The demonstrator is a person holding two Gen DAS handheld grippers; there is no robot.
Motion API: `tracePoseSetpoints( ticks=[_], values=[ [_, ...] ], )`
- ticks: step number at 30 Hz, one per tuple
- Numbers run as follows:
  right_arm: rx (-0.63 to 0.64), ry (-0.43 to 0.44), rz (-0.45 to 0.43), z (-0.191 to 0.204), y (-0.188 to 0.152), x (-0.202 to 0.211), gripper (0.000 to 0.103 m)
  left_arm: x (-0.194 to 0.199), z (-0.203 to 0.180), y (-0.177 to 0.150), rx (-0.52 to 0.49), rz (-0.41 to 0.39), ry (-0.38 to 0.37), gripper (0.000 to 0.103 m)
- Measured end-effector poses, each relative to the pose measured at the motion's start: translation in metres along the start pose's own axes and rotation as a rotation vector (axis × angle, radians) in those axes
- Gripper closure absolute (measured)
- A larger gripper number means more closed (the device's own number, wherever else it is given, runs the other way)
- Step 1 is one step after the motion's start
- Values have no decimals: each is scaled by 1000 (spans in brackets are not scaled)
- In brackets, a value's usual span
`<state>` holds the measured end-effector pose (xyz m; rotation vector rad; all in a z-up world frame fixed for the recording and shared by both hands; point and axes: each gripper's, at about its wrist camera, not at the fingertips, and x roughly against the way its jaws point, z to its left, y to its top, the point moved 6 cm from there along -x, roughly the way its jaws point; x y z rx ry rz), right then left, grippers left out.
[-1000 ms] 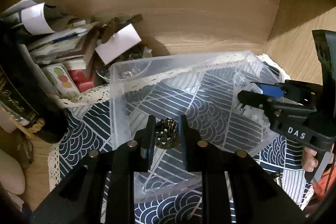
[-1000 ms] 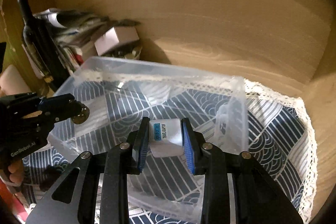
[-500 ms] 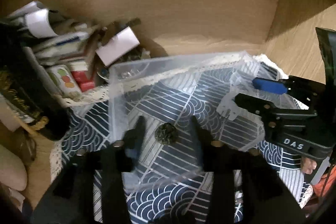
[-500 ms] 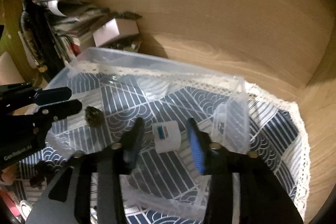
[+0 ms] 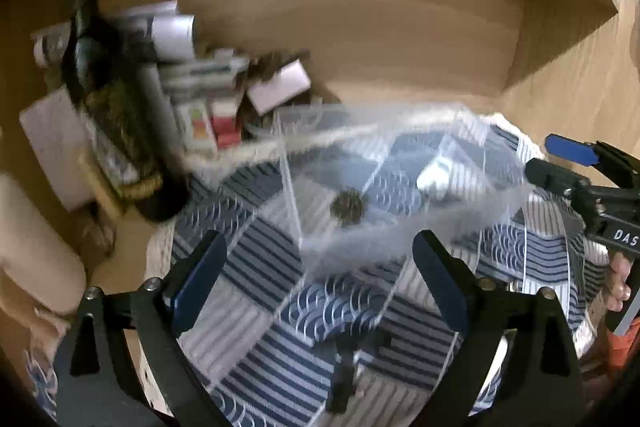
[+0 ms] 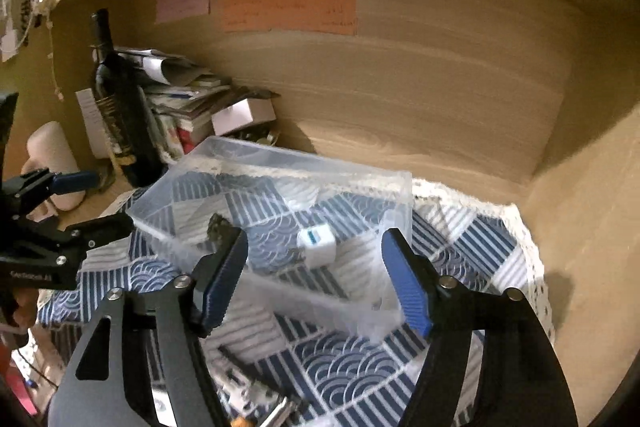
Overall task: Organize rigid objects
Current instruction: 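Grasp the black clip with the left tool while the right grasps the silver metal cylinder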
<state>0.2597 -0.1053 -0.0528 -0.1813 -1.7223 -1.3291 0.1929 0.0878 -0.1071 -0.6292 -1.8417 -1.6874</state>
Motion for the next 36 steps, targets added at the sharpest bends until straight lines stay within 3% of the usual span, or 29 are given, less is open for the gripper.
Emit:
tracePoseSetpoints(
  ticks=[8,14,20,23,24,25,28,29,33,36],
  values=[
    [-18,-29,102,3,-63,1,37,-10,-4,-48,-11,111,-11,7],
    [-66,19,207,6,-110,3,37,-19,-10,-75,4,185,-40,7],
    [-35,26,246,17,-132,3,38,-28,-17,-86,20,225,-64,7],
    [-51,43,260,12,-136,3,55,-34,-20,-86,31,243,-71,7],
    [-53,44,269,11,-138,2,68,-35,-21,-85,34,241,-71,7],
    [-51,36,272,10,-139,1,74,-36,-21,-83,38,235,-69,7],
    [-38,29,261,10,-140,4,87,-38,-23,-81,56,229,-80,12],
    [-37,26,257,9,-140,4,88,-39,-23,-81,56,227,-74,15],
    [-61,25,241,3,-141,6,89,-36,-26,-79,36,208,-67,45],
    [-83,13,218,-3,-137,10,89,-32,-26,-78,39,199,-86,45]
  ],
)
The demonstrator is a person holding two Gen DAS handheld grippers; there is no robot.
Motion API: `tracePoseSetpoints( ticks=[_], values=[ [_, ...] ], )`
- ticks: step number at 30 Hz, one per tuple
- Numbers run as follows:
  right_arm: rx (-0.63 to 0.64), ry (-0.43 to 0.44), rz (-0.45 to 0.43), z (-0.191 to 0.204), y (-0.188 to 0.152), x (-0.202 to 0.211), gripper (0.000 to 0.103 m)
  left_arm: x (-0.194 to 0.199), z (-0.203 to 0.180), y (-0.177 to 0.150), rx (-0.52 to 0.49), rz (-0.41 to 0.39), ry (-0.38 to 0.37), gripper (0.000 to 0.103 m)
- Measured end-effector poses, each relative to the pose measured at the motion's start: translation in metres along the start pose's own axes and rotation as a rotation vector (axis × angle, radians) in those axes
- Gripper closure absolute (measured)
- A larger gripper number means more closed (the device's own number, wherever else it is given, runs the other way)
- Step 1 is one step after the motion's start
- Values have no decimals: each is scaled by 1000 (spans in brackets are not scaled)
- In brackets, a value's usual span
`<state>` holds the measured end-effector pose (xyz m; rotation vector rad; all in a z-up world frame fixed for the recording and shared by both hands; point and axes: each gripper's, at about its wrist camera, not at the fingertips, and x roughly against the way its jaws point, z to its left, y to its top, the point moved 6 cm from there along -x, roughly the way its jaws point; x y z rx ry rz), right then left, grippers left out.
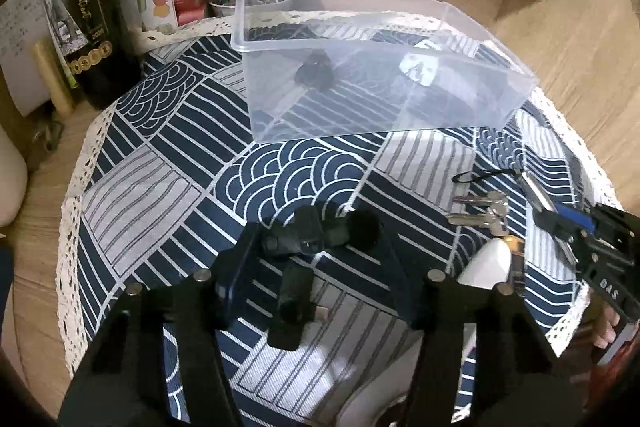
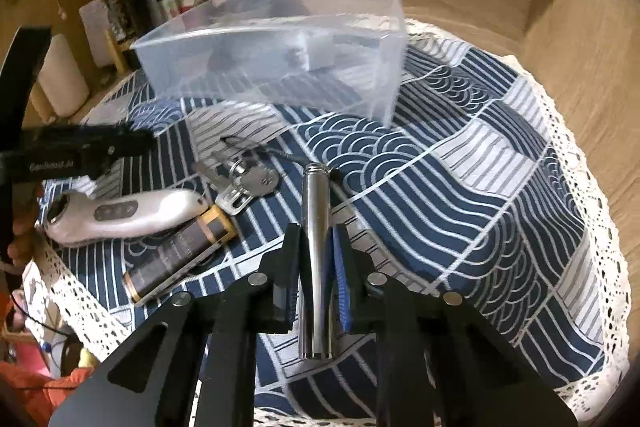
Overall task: Organize rigid objects
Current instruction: 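Grasp the black clip with the left tool while the right grasps the silver metal cylinder, then lower both held items into the clear box and open both tools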
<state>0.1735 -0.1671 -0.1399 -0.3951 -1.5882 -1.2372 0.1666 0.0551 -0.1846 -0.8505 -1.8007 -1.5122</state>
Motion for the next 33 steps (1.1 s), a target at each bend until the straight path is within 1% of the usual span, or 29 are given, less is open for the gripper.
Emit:
tracePoseSetpoints(
  ticks=[3,6,10,15,19,21,24,28,33],
  values=[
    [-15,-9,-37,-4,8,8,89,10,-2,3,-14,-38,10,46],
    [-21,-20,-83,-8,19,20,89,22,-4,10,-21,-77,3,46],
    [-22,-26,-139,-10,38,31,89,44,-6,25,-23,-150,-6,46],
    [-12,-32,-221,-8,69,46,89,64,-9,48,-14,-226,-22,46],
    [9,-37,-289,-5,99,55,89,76,-9,61,-11,-264,-32,46],
    [19,-37,-314,-3,112,58,89,80,-8,69,-16,-285,-24,46],
    [34,-33,-337,0,129,59,89,83,-9,78,-21,-301,-20,46],
    [58,-36,-355,5,151,53,89,79,-9,93,-24,-303,-21,46],
    [57,-24,-333,6,168,33,89,65,-8,108,-33,-282,-20,46]
  ],
)
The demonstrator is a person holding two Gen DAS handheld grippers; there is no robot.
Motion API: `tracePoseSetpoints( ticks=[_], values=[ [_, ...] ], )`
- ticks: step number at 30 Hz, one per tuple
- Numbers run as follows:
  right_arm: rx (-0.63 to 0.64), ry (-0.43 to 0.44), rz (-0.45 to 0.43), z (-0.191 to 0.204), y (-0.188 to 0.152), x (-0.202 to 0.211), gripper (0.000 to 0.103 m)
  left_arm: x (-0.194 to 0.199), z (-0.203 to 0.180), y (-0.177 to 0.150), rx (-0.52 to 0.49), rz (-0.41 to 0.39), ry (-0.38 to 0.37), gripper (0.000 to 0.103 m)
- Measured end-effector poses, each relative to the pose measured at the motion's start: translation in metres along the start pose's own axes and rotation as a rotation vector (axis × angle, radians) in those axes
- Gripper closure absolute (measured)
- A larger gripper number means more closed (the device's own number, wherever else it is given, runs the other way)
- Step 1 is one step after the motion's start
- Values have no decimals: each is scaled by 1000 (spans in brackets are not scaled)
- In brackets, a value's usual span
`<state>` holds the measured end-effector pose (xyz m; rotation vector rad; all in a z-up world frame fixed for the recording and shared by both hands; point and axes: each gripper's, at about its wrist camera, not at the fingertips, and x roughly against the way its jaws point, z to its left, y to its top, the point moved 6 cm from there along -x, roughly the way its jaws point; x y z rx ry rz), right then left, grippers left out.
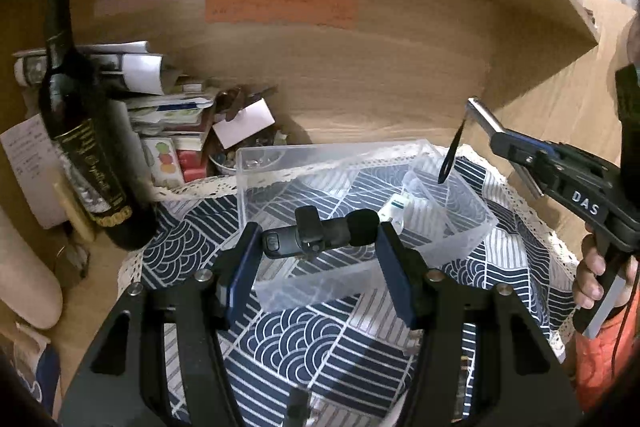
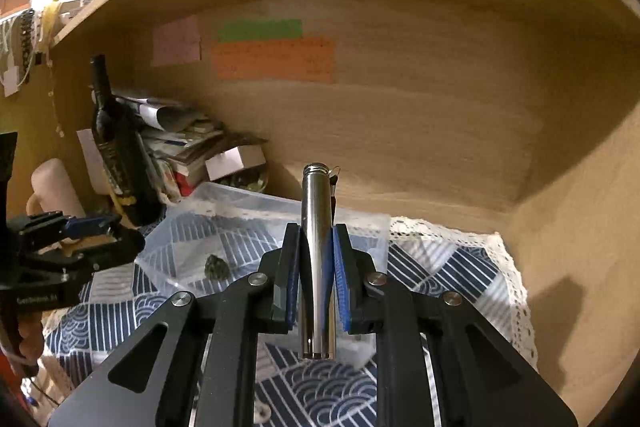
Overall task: Organize rigid objects
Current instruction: 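Lower both held items into the clear box and open both tools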
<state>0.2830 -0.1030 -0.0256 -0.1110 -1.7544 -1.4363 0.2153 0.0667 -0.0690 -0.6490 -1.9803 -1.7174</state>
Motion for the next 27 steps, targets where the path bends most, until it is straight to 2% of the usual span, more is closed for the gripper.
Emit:
tracePoseSetpoints(
  ticks=[6,14,27],
  values=[
    [-7,-4,86,-6,-5,-40,89,-34,-3,3,-25,67,-8,46],
    [8,-36,208,-12,-29,-83,89,-72,-3,-5,-46,136,3,46],
    [63,-69,306,-10,-48,-108,89,-93,-8,-7,-59,175,12,44]
  ],
)
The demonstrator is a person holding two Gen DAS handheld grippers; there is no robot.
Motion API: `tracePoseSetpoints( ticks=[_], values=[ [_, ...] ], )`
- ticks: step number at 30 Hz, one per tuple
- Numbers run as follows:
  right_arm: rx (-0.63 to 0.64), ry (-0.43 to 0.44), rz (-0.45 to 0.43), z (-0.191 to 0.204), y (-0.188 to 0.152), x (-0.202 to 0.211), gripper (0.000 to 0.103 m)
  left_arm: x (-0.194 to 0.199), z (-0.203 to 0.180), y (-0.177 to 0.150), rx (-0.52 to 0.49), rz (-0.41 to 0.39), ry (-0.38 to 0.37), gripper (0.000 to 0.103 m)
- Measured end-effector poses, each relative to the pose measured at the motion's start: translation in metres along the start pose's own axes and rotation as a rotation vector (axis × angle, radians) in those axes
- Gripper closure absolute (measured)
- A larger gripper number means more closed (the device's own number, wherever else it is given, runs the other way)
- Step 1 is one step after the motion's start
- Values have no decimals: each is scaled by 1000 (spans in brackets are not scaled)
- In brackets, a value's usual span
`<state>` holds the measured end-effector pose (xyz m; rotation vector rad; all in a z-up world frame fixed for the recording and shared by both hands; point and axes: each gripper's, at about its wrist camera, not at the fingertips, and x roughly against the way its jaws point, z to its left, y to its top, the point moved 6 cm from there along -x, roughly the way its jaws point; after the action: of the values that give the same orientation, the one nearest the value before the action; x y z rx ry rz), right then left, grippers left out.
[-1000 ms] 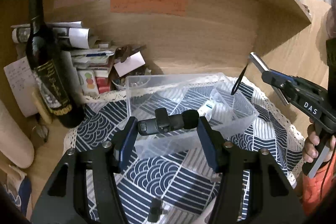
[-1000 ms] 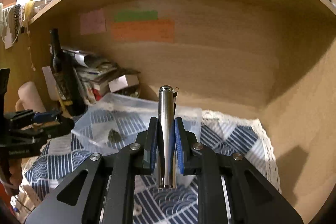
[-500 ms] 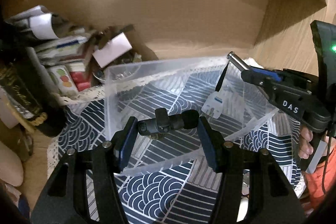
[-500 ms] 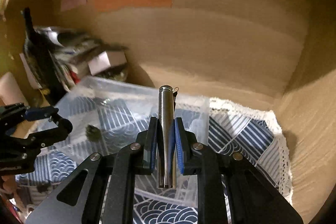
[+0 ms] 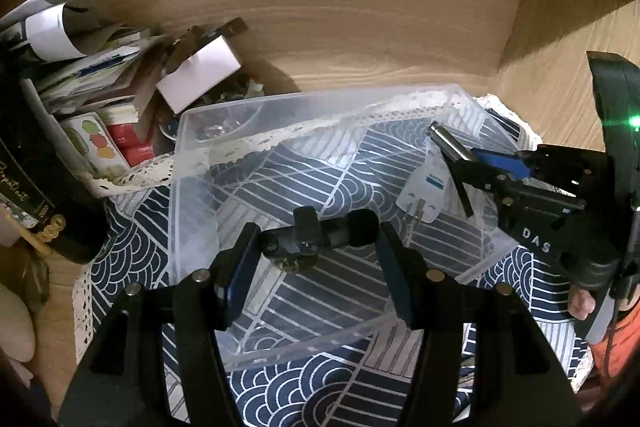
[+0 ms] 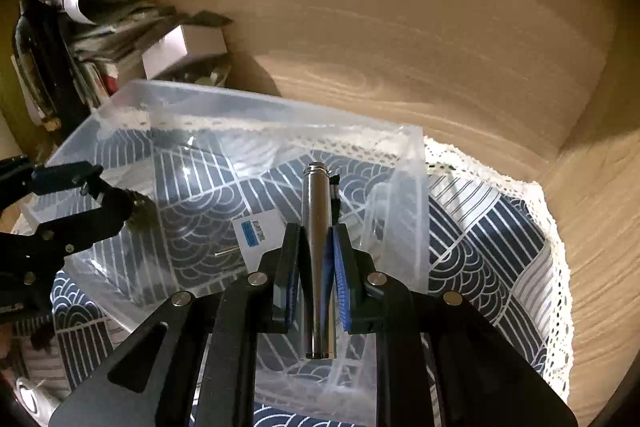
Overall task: Organize rigid objects
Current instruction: 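Lower both held items into the clear box and open both tools, then grasp a small black piece with the left tool while the right grasps the black-and-gold case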
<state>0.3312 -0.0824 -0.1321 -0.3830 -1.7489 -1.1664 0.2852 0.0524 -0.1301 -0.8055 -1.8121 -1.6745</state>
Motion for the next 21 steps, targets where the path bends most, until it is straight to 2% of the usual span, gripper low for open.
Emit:
tracePoseSetpoints(
  ticks=[5,7,8,11,13,16,17,19,21],
  values=[
    [-10,15,-3,0,-1,7,86,6,-1,2,-3,-13,16,34],
    [-16,24,-9,-1,-1,11,74,13,-2,2,-6,-22,17,33],
    [-21,26,-20,0,-1,16,71,16,-2,2,-6,-27,17,32],
    [-27,29,-54,3,1,31,65,34,-4,2,-7,-62,22,20],
    [-34,38,-86,4,3,46,54,51,-5,2,-7,-98,31,13],
    [-29,40,-134,7,3,69,45,75,-3,-1,-3,-139,37,6],
    [-23,37,-154,9,2,79,44,82,-2,-2,-1,-150,37,6],
    [-20,39,-177,11,0,93,35,95,0,-6,-2,-167,37,4],
    [-23,50,-200,15,-5,106,30,108,3,-13,-7,-183,44,3]
  ],
)
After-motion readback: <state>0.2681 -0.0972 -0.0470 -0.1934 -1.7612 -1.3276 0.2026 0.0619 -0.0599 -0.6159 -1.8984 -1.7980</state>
